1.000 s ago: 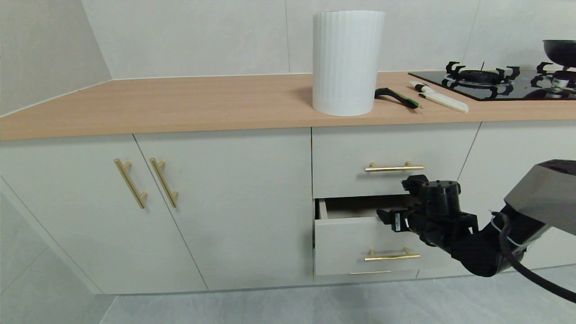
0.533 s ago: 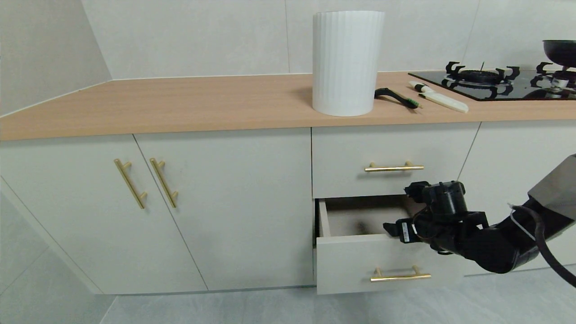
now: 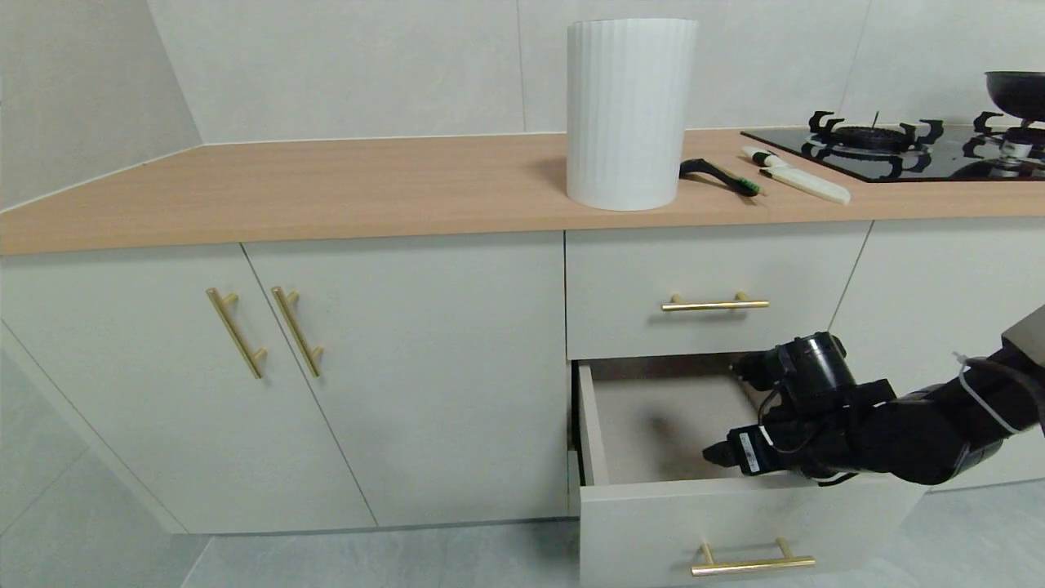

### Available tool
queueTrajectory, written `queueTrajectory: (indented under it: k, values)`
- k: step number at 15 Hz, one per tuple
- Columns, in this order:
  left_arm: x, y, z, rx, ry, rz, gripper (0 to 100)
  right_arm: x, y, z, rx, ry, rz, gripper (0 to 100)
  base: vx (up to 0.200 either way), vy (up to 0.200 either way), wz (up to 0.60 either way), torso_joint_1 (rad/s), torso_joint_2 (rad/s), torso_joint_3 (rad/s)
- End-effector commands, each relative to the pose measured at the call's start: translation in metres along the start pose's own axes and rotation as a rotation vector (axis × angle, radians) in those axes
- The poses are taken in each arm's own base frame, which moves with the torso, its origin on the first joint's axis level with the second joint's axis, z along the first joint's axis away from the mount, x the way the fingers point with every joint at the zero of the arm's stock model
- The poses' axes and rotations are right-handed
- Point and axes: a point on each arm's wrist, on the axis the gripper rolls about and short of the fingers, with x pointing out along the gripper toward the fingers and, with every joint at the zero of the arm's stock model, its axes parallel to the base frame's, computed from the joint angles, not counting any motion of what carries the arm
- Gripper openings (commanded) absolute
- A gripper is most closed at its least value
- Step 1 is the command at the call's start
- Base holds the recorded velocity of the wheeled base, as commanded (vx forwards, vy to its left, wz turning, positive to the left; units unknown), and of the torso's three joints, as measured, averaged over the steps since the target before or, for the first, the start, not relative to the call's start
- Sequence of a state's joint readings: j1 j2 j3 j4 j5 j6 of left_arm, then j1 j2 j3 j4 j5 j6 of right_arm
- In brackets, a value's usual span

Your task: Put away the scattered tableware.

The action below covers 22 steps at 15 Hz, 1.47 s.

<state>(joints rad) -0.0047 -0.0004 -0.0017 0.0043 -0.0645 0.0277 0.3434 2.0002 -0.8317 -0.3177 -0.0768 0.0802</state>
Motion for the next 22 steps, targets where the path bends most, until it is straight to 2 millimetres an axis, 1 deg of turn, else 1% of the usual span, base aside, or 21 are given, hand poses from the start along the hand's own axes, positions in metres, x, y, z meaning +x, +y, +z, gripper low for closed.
queueTrajectory:
  k: [1, 3, 7, 12, 15, 18, 20, 22]
  values:
    - [0.0, 0.0, 0.0, 0.0, -0.001, 0.0, 100, -0.006, 0.0, 0.004, 0.0, -0.001, 0.003, 100, 0.0, 0.0, 0.0, 0.0, 0.0, 0.0]
    - [0.0, 0.0, 0.0, 0.0, 0.001, 0.0, 100, -0.01, 0.002, 0.003, -0.011, 0.055, 0.002, 100, 0.0, 0.0, 0.0, 0.0, 0.0, 0.0]
    - [0.0, 0.0, 0.0, 0.0, 0.001, 0.0, 100, -0.017, 0.003, -0.006, -0.094, 0.174, 0.004, 100, 0.0, 0.0, 0.0, 0.0, 0.0, 0.0]
    - [0.0, 0.0, 0.0, 0.0, 0.001, 0.0, 100, -0.025, 0.004, -0.015, -0.157, 0.266, 0.01, 100, 0.0, 0.0, 0.0, 0.0, 0.0, 0.0]
    - [0.0, 0.0, 0.0, 0.0, 0.001, 0.0, 100, -0.035, 0.006, -0.021, -0.223, 0.352, 0.021, 100, 0.0, 0.0, 0.0, 0.0, 0.0, 0.0]
    - [0.0, 0.0, 0.0, 0.0, -0.001, 0.0, 100, -0.04, 0.009, -0.026, -0.253, 0.444, 0.021, 100, 0.0, 0.0, 0.0, 0.0, 0.0, 0.0]
    - [0.0, 0.0, 0.0, 0.0, 0.001, 0.0, 100, -0.043, 0.008, -0.032, -0.319, 0.507, 0.035, 100, 0.0, 0.0, 0.0, 0.0, 0.0, 0.0]
    - [0.0, 0.0, 0.0, 0.0, 0.001, 0.0, 100, -0.046, 0.009, -0.036, -0.338, 0.56, 0.039, 100, 0.0, 0.0, 0.0, 0.0, 0.0, 0.0]
